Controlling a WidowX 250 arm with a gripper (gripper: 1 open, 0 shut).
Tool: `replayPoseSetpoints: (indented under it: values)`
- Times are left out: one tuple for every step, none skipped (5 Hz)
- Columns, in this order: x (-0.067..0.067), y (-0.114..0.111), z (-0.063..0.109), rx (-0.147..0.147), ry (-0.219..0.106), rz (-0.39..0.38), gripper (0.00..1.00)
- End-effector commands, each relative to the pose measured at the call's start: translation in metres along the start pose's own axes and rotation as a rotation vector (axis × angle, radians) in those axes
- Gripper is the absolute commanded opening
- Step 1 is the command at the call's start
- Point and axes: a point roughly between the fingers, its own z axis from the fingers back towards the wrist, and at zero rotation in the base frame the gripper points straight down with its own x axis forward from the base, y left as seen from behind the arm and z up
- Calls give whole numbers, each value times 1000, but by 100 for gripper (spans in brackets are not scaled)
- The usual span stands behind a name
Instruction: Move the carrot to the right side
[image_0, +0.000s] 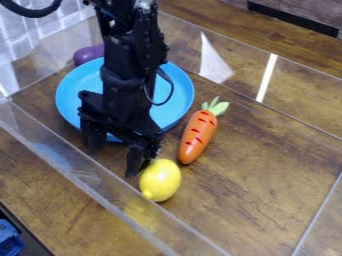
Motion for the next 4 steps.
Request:
replayPoseSetpoints:
  values:
    - [19,10,29,-24,-100,11,100]
    - [29,18,53,-44,-163,11,100]
    - [41,30,84,-96,-245,51,100]
    - [49,34,98,-132,-305,14,100]
